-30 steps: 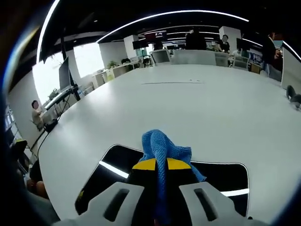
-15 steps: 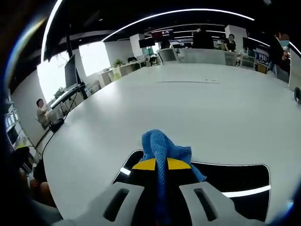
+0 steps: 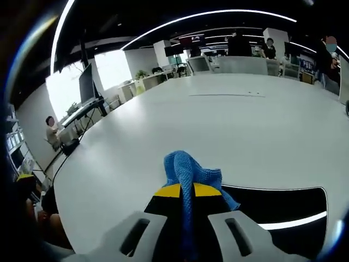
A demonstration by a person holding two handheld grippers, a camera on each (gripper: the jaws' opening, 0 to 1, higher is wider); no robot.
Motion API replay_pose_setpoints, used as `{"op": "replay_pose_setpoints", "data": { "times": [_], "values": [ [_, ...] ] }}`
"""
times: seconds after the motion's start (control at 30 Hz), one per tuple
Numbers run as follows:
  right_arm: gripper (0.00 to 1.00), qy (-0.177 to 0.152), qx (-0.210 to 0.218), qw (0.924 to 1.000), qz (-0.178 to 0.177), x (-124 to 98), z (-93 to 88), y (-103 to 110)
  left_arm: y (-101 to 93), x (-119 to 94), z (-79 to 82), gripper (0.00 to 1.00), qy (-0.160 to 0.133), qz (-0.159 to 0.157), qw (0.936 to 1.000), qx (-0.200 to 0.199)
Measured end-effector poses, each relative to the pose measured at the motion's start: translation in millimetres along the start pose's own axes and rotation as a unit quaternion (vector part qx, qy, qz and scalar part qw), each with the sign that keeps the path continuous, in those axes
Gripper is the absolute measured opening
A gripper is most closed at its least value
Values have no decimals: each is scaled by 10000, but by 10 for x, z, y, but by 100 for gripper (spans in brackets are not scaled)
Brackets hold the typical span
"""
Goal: Wipe the mirror surface with the cleaning cloth until all visible marks leave the cleaned area.
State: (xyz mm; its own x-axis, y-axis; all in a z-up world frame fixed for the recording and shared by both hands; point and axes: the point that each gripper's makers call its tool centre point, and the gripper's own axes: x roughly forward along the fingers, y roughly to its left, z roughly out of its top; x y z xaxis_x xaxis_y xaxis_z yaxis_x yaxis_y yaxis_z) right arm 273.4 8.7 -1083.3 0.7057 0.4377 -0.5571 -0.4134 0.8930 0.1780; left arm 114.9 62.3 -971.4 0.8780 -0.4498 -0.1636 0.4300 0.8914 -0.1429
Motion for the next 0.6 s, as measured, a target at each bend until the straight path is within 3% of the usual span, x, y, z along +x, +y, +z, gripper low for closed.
{"op": "replay_pose_setpoints", "data": {
  "times": [0.27,0.43,0.6],
  "values": [
    [0,112,-277,9995,45,35,-1,-3,9,-6,3,87,-9,24,10000,-3],
    [0,171,-104,9998,29,10,-7,18,12,-8,-1,87,2,24,10000,-3],
    [0,215,-235,9995,41,1,-18,41,13,-10,2,87,-3,24,10000,-8]
  ]
}}
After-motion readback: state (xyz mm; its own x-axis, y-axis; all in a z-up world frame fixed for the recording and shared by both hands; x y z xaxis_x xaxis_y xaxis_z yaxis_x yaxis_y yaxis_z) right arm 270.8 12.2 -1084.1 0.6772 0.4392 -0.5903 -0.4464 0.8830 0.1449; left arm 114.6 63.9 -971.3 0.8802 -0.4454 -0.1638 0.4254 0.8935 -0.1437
